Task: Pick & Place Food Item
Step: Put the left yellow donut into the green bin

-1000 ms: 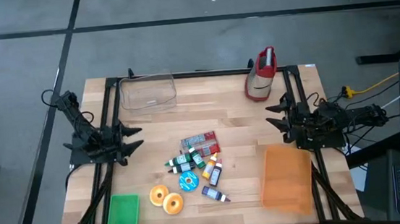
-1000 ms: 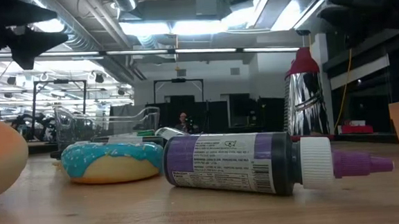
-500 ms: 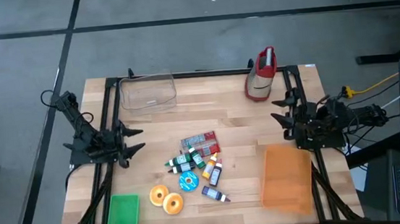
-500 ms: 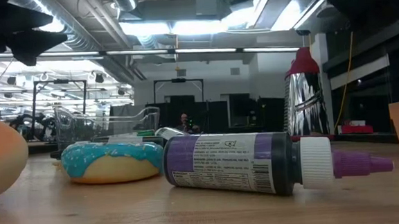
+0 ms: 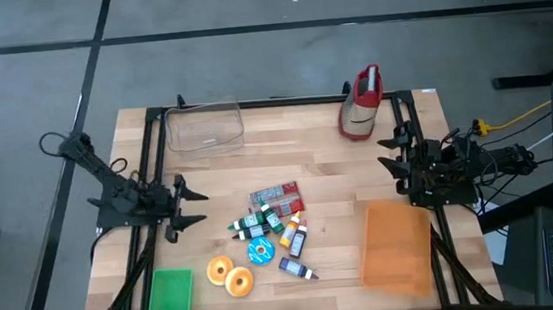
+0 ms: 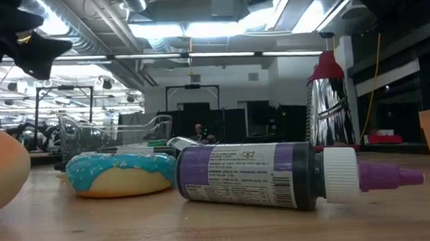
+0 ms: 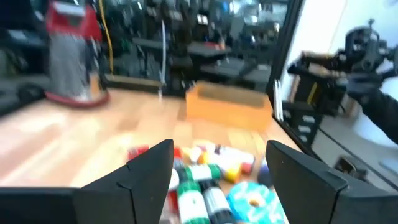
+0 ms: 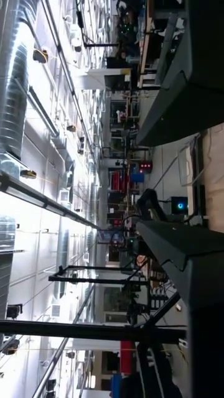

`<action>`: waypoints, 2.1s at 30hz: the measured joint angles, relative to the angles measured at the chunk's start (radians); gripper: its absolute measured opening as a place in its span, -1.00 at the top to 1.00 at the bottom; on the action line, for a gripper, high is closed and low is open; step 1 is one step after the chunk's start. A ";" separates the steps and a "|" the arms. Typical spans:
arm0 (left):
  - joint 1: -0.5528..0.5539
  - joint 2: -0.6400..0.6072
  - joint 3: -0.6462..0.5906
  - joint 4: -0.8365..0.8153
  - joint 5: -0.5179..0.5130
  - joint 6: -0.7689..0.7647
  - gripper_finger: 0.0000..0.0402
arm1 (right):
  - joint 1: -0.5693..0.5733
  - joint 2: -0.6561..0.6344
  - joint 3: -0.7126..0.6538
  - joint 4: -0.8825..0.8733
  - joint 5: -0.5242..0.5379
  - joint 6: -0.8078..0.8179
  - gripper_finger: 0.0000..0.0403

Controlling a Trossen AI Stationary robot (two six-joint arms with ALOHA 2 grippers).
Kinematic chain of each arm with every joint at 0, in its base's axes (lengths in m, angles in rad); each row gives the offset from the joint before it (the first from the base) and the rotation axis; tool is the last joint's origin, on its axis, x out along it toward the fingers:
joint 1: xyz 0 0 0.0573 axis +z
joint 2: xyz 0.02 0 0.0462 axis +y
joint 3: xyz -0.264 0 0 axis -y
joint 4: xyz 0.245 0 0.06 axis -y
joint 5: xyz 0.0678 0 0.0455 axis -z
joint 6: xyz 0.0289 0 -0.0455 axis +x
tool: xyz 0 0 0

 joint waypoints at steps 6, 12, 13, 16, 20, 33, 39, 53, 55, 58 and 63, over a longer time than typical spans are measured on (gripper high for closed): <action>0.127 0.224 0.091 -0.019 0.201 -0.086 -0.25 | 0.000 0.000 0.000 0.000 0.003 0.001 -0.04; 0.210 0.512 0.242 -0.040 0.375 -0.096 -0.25 | 0.000 0.000 0.000 0.000 0.003 0.000 -0.04; 0.219 0.563 0.272 -0.061 0.395 -0.096 -0.25 | 0.000 0.000 0.000 -0.001 0.003 0.001 -0.04; 0.236 0.719 0.363 -0.166 0.412 -0.103 -0.25 | 0.000 0.000 0.000 -0.009 0.003 0.001 -0.04; 0.239 0.915 0.466 -0.199 0.487 -0.104 -0.25 | 0.000 0.000 0.000 -0.016 0.003 0.002 -0.04; 0.195 1.258 0.714 -0.518 0.665 -0.174 -0.25 | 0.000 0.000 0.000 -0.016 0.003 0.030 -0.04; 0.170 1.257 0.721 -0.540 0.699 -0.229 -0.25 | 0.000 0.000 0.000 -0.016 0.003 0.030 -0.04; 0.103 1.286 0.718 -0.543 0.649 -0.356 -0.25 | 0.000 0.000 0.000 -0.016 0.002 0.030 -0.04; 0.103 1.310 0.712 -0.552 0.638 -0.357 -0.25 | 0.000 0.000 0.000 -0.016 0.002 0.030 -0.04; 0.103 1.351 0.712 -0.544 0.638 -0.354 -0.25 | 0.000 0.000 0.000 -0.016 0.002 0.031 -0.04; 0.102 1.386 0.715 -0.542 0.644 -0.327 -0.12 | 0.000 0.000 0.000 -0.020 0.002 0.031 -0.04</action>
